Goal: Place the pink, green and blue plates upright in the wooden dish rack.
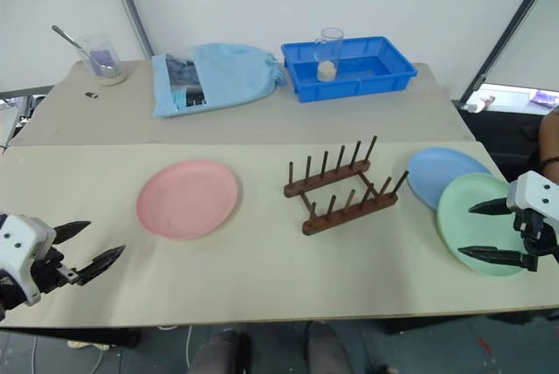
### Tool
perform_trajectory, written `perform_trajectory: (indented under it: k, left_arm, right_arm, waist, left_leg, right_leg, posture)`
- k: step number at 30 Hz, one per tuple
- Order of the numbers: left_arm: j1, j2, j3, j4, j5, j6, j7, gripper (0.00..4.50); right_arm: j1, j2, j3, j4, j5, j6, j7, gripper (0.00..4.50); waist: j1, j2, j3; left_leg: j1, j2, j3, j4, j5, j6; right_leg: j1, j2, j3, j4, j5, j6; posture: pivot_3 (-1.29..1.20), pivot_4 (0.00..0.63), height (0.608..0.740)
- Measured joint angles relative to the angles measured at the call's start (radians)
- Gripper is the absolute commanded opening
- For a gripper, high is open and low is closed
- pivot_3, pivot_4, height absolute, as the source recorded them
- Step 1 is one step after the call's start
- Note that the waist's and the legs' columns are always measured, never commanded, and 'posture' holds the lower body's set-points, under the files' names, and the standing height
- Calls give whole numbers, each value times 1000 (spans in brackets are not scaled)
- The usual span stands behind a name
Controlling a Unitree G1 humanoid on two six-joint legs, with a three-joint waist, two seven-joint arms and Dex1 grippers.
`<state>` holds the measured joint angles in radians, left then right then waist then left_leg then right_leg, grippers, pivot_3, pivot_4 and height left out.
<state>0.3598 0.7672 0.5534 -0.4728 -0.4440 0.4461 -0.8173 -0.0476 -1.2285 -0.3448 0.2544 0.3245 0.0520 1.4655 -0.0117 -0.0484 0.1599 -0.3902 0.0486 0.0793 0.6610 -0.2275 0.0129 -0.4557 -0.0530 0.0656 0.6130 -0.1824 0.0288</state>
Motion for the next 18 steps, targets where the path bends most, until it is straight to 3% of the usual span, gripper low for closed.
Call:
perform_trajectory:
  k: [5, 9, 15, 18]
  left_arm:
    - [-161, -4, -255, -114, -15, 64, 19, 4500]
    - [-350, -125, -499, -107, -3, 126, 74, 4500]
    - [-525, -314, -791, 91, 140, 46, 113, 4500]
    - [-567, -386, -878, 194, 210, -29, 126, 4500]
  right_arm:
    - [62, 21, -53, -139, 48, 42, -12, 4458]
    - [120, 61, -108, -334, 114, 155, -52, 4458]
    - [197, 107, -202, -618, 202, 364, -162, 4458]
    - [244, 124, -235, -687, 210, 430, -198, 4458]
  waist:
    - [0, 1, -1]
    - [0, 4, -2]
    - [0, 3, -2]
    - [1, 3, -2]
  left_leg:
    - [0, 0, 0, 0, 0, 1]
    - [0, -1, -1, 0, 1, 1]
    - [1, -1, -10, 5, 1, 1]
    - [2, -2, -13, 7, 1, 1]
  right_leg:
    - [2, 0, 1, 0, 1, 2]
    - [2, 2, 3, 1, 4, 6]
    - [11, 9, 5, -1, 2, 3]
    - [15, 9, 5, -2, 2, 3]
  posture:
    - [0, 150, 740]
    - [0, 150, 740]
    - [0, 150, 740]
    - [0, 150, 740]
